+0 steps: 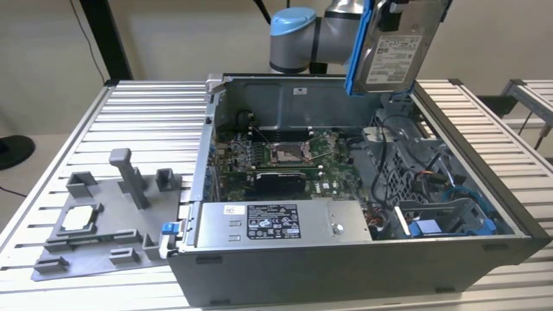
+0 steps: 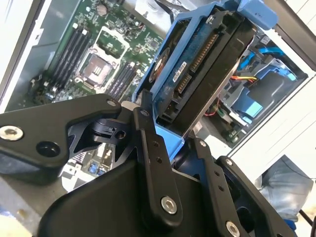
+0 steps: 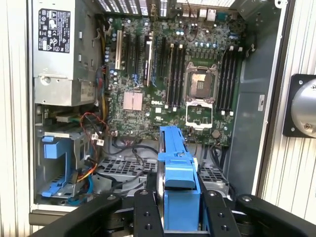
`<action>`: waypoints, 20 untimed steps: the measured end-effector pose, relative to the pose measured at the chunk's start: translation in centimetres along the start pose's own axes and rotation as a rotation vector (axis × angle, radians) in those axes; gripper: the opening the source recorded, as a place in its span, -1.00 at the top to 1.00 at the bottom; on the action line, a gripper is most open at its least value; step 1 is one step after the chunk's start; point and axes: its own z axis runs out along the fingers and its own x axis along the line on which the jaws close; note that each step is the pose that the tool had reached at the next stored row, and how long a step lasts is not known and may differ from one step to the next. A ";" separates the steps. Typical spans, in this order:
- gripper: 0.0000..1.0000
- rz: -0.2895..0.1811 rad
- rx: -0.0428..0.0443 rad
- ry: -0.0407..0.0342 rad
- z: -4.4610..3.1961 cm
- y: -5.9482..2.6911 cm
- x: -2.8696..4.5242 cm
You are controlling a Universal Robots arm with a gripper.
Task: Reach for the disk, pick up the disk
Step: 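Pick up the disk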
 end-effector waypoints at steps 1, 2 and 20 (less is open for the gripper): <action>1.00 0.000 0.0000 0.0000 0.00 0.01 0.21; 1.00 0.000 0.0000 0.0000 0.00 0.02 0.42; 1.00 0.000 -0.0012 0.0000 -0.05 0.17 4.40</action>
